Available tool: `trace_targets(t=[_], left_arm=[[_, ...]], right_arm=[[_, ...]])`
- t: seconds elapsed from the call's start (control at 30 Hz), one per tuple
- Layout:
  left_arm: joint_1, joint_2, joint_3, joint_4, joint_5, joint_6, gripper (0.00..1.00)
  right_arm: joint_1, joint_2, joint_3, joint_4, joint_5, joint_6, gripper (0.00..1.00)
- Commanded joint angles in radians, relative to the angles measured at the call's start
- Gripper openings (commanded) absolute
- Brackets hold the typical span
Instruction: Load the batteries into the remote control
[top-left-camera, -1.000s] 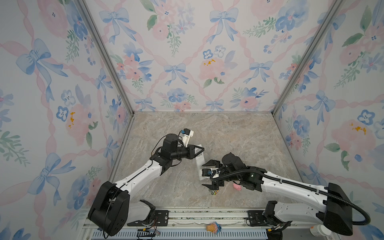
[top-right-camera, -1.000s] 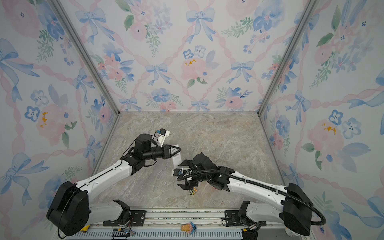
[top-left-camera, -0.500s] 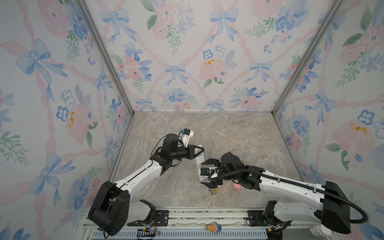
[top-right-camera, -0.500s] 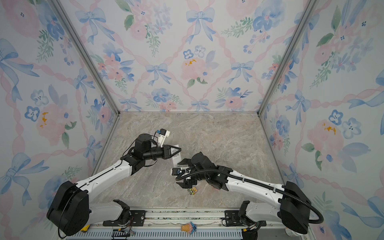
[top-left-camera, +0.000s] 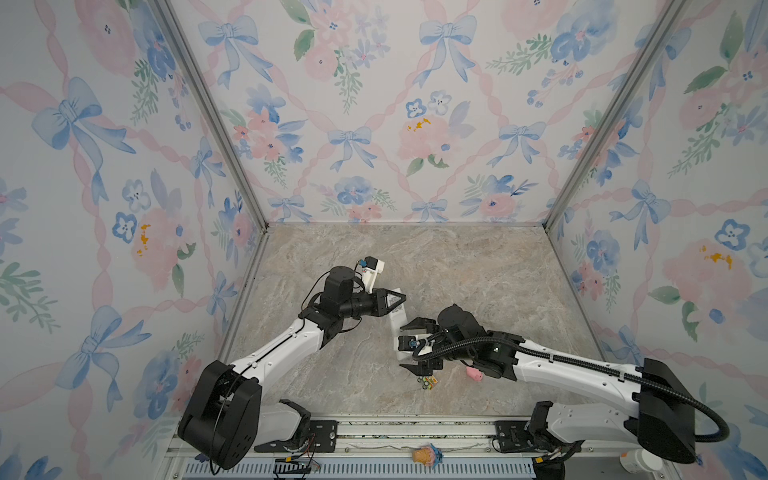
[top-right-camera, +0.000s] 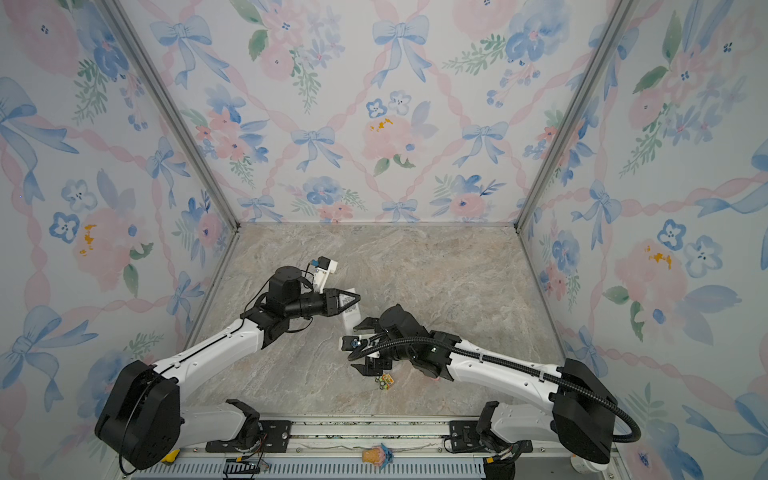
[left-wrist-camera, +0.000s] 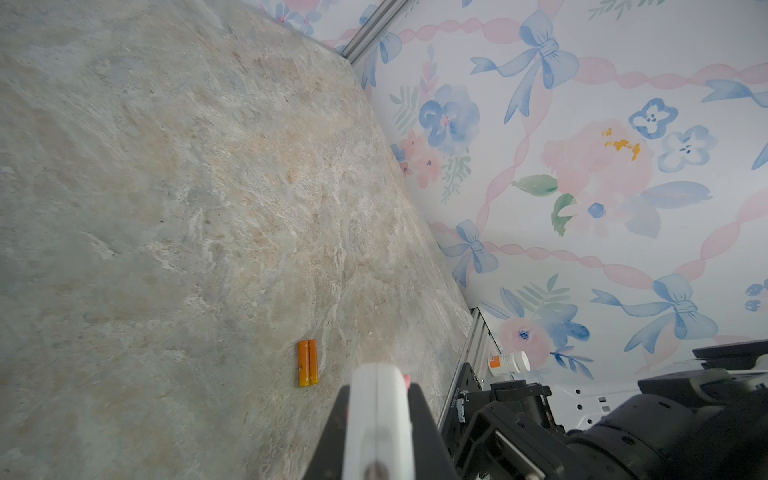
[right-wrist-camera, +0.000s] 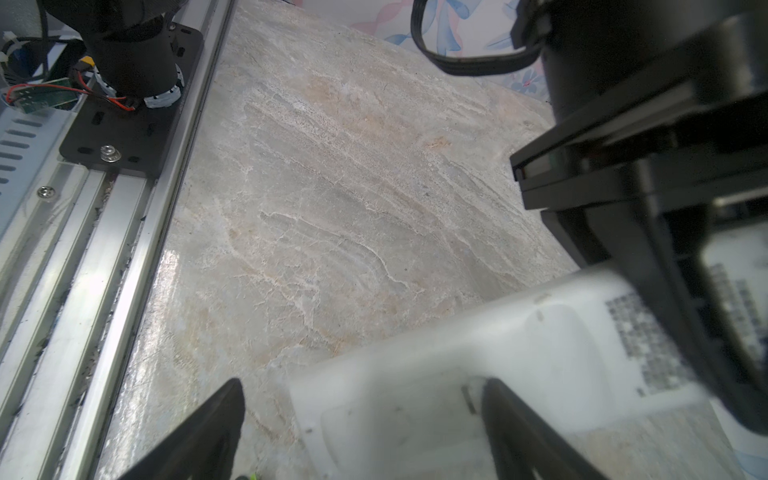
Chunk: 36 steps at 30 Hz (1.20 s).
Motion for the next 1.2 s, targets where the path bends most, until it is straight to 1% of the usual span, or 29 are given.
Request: trace_targets(t=[0.0,0.3,0.57,0.7,0.8,1.17], left_arm=[[0.004,-0.002,0.007,0.058,0.045,-0.031,0.00],[0.008,-0.007,0.007,0.060,0.048,-0.030,0.00],[0.018,-0.009,0.007,0.060,0.055,-0.023,0.00],[0.024,-0.013,0.007,0.060,0.058,-0.020,0.00],[0.028,-0.014,-0.024,0.060,0.060,-0.018,0.00],[0.043,-0.028,-0.035,0.059,0.065,-0.007,0.00]], right_arm=[[0.013,0.018,0.021,-0.022,-0.003,-0.004,0.89],[0.027,0.037,0.039,-0.051,-0.008,-0.010,0.86],[0.037,0.074,0.064,-0.108,0.019,-0.032,0.85],[0.036,0.087,0.075,-0.123,0.020,-0.034,0.82],[0.037,0.091,0.076,-0.129,0.024,-0.036,0.81],[0.037,0.081,0.080,-0.160,0.030,-0.028,0.79]])
